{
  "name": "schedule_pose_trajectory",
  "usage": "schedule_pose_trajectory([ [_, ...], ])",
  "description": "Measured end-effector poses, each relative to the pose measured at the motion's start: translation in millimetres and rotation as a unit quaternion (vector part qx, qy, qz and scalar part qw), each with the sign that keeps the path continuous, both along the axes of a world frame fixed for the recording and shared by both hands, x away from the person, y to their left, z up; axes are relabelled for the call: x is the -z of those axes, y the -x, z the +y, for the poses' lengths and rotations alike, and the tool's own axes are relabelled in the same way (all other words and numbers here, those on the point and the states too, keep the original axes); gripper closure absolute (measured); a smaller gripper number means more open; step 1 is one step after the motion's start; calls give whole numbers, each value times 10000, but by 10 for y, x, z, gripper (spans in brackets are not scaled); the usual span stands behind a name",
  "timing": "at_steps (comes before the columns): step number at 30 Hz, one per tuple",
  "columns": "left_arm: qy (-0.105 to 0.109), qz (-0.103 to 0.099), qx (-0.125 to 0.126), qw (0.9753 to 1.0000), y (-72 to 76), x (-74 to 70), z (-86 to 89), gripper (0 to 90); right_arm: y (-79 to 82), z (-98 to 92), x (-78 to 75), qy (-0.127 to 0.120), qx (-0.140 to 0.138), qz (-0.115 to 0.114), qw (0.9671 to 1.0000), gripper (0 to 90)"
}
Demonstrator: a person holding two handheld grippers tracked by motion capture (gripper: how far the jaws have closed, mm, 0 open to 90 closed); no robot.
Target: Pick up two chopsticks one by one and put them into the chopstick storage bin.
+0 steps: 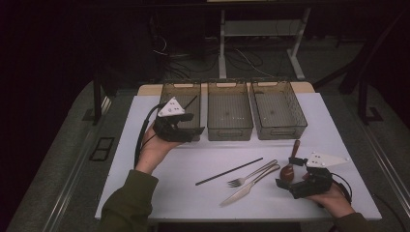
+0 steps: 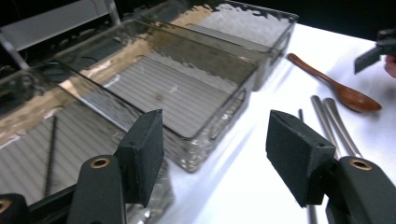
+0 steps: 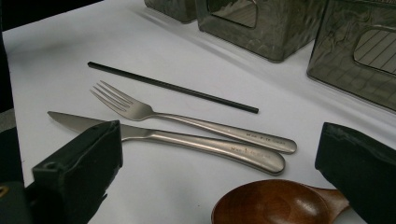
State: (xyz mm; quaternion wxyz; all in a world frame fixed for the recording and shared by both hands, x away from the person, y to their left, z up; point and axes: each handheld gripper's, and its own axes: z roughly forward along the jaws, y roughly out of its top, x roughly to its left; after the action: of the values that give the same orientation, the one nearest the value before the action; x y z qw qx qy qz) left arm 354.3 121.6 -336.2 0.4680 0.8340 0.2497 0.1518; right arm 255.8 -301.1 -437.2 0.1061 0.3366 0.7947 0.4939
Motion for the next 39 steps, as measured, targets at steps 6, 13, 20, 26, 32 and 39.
schedule_pose_trajectory([
  [6, 47, 60, 176, 9998, 115, 146, -126, 362, 2, -1, 0, 0, -3, 8, 10000, 3],
  [13, -41, 184, 464, 9987, 226, 319, -296, 362, 2, -7, 2, -13, 0, 2, 10000, 3],
  [20, -116, 381, 712, 9967, 291, 466, -435, 361, 4, -10, 1, -18, -5, 0, 10000, 3],
  [26, -145, 463, 842, 9953, 326, 539, -532, 361, 6, -11, -1, -21, -5, 1, 10000, 3],
  [32, -158, 541, 930, 9941, 345, 601, -588, 372, 6, -11, -1, -19, -3, 0, 10000, 3],
  [39, -264, 655, 995, 9925, 377, 707, -638, 433, 6, -14, -3, -25, 8, 3, 10000, 3],
])
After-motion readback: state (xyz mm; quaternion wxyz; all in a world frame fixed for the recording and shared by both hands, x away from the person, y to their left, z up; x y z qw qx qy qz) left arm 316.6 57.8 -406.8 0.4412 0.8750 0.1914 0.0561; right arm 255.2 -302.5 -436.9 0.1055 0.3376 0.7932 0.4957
